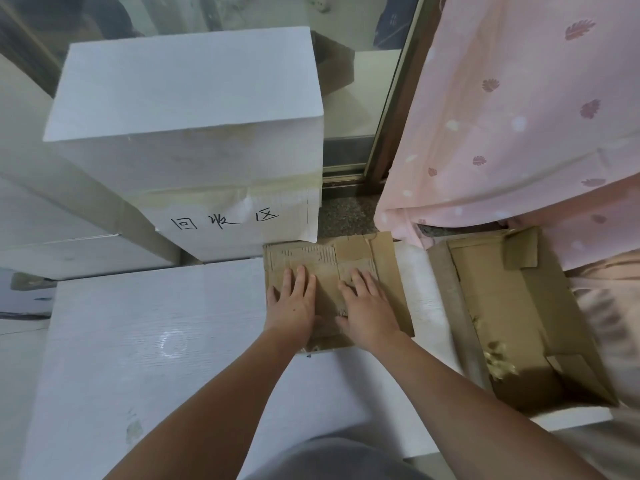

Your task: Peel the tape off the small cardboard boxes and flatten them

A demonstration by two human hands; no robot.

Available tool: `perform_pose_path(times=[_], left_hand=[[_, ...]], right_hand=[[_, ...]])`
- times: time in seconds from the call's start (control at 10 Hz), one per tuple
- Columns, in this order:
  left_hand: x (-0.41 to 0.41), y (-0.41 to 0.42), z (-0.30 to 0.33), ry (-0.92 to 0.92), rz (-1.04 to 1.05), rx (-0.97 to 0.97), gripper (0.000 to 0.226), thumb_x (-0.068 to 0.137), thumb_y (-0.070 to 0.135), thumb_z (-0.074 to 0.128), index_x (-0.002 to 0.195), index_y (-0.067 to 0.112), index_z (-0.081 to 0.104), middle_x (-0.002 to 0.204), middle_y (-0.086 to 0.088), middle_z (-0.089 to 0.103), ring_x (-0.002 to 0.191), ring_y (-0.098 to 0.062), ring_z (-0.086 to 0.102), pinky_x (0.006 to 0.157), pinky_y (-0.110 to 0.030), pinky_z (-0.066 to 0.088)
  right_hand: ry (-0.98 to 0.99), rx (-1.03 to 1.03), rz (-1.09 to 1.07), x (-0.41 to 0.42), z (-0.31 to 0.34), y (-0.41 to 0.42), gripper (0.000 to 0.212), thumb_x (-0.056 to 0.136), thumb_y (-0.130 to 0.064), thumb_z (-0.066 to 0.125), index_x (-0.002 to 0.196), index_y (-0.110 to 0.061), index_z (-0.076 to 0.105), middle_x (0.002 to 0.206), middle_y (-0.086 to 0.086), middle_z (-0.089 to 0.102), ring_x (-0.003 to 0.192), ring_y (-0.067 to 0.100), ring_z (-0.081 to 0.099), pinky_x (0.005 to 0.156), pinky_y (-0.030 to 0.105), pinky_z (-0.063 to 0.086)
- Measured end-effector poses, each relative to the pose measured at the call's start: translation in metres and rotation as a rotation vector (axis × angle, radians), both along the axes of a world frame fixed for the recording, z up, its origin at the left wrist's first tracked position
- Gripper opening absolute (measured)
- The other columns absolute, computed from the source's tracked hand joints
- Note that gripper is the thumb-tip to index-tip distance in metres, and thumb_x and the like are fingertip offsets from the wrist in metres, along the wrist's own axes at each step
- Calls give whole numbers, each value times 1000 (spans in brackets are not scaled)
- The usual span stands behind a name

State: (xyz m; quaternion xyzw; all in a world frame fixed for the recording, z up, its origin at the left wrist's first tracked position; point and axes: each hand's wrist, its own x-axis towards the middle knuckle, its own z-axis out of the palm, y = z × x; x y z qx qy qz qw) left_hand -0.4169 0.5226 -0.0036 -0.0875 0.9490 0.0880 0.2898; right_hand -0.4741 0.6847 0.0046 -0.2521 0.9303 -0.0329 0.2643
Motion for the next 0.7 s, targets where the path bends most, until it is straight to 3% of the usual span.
perform_pose_path(times=[0.3,0.5,0.6,0.7], left_hand=[[-8,1,1,-32,25,33,91,104,46,54,165,16,-6,172,-5,-20,158,-32,-17,126,-61,8],[-3,-14,28,35,-27,61,89,99,52,58,166,20,9,174,-5,-8,160,-30,-6,128,-53,5],[4,-8,46,80,16,111,79,103,44,56,165,16,17,174,-6,-3,160,-30,2,129,-48,8],[14,-5,60,122,64,172,69,101,40,59,161,19,31,172,-4,13,151,-29,29,124,-44,30]], right_hand=[[-41,51,9,-5,6,-5,76,100,-46,56,162,-24,16,170,7,-9,156,29,-12,125,46,1],[7,81,67,-2,35,-5,78,96,-51,59,159,-20,24,160,10,20,148,33,17,121,47,24],[-19,28,64,1,38,4,78,99,-47,57,161,-19,18,168,5,13,153,31,10,125,49,18],[-51,-5,97,-3,54,15,75,101,-47,52,162,-21,16,170,0,3,156,26,0,125,51,17]])
